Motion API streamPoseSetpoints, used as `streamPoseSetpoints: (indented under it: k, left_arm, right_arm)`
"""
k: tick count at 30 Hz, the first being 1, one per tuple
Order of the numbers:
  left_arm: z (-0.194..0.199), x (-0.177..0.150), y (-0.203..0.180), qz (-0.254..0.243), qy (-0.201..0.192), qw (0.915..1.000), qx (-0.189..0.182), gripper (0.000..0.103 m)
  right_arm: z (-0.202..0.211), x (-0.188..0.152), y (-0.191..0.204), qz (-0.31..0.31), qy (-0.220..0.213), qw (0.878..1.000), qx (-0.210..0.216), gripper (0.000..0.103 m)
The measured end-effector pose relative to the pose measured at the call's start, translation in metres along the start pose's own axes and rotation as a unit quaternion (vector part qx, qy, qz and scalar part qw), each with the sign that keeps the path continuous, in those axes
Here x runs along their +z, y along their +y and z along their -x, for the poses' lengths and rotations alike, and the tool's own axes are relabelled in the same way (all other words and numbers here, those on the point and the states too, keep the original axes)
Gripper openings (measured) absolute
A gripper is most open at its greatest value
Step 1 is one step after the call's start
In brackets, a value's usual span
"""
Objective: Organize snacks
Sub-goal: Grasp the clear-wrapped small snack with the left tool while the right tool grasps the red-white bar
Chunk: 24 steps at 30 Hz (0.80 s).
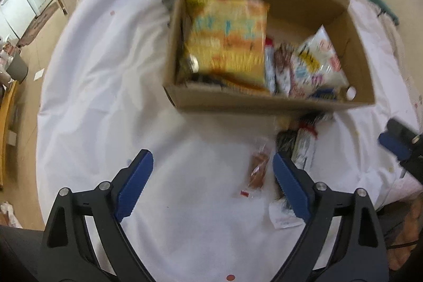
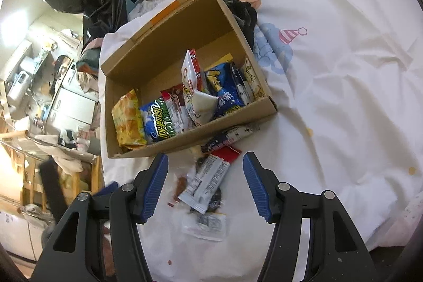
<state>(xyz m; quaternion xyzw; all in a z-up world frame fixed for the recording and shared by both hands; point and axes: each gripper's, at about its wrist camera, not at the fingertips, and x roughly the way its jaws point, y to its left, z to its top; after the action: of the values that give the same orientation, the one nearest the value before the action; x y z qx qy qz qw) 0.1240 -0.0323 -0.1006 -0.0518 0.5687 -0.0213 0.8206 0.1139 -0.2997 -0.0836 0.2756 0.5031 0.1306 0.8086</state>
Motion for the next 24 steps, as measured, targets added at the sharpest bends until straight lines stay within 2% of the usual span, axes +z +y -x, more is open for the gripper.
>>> streamPoseSetpoints:
  k: [2,7,9,10,11,13,15,18,20,24]
  left_arm:
    - [-0.015,-0.002,-0.006,-0.008,0.022,0.9997,0.001,0.090]
    - [-0.042,-0.004,-0.026,-0.028,0.058,0.9974,-0.033,0.088]
    - [-0.051,-0.006,-0.033,-0.038,0.070,0.9960,-0.041,0.075]
    - [-0.055,-0.007,-0.034,-0.039,0.079,0.9949,-0.050,0.061]
    - [-0.058,-0.008,-0.036,-0.040,0.088,0.9937,-0.057,0.039]
    - [-0.062,-0.011,-0.037,-0.049,0.098,0.9931,-0.042,0.013]
    - [-0.060,-0.014,-0.036,-0.057,0.107,0.9912,-0.052,0.013]
    - [-0.048,-0.016,-0.029,-0.039,0.105,0.9930,-0.038,0.013]
    - [-0.039,-0.018,-0.022,-0.021,0.105,0.9934,-0.041,0.013]
    - [-0.019,-0.021,-0.015,-0.014,0.085,0.9957,-0.035,0.013]
  right_arm:
    - [-0.003,0.001,0.002,0.001,0.004,1.000,0.001,0.063]
    - [-0.008,0.002,0.004,0.006,0.010,1.000,-0.003,0.063]
    - [-0.009,0.003,0.004,0.007,0.012,1.000,-0.007,0.063]
    - [-0.009,0.002,0.003,0.007,0.012,1.000,-0.008,0.063]
    - [-0.009,0.002,0.003,0.007,0.012,1.000,-0.008,0.063]
    - [-0.009,0.002,0.002,0.005,0.013,1.000,-0.009,0.063]
    - [-0.010,0.002,0.000,0.002,0.015,1.000,-0.010,0.063]
    - [-0.012,0.002,0.000,-0.002,0.019,1.000,-0.010,0.063]
    - [-0.014,0.001,0.000,-0.002,0.023,1.000,-0.013,0.063]
    - [-0.025,-0.002,0.000,-0.010,0.045,0.999,-0.010,0.063]
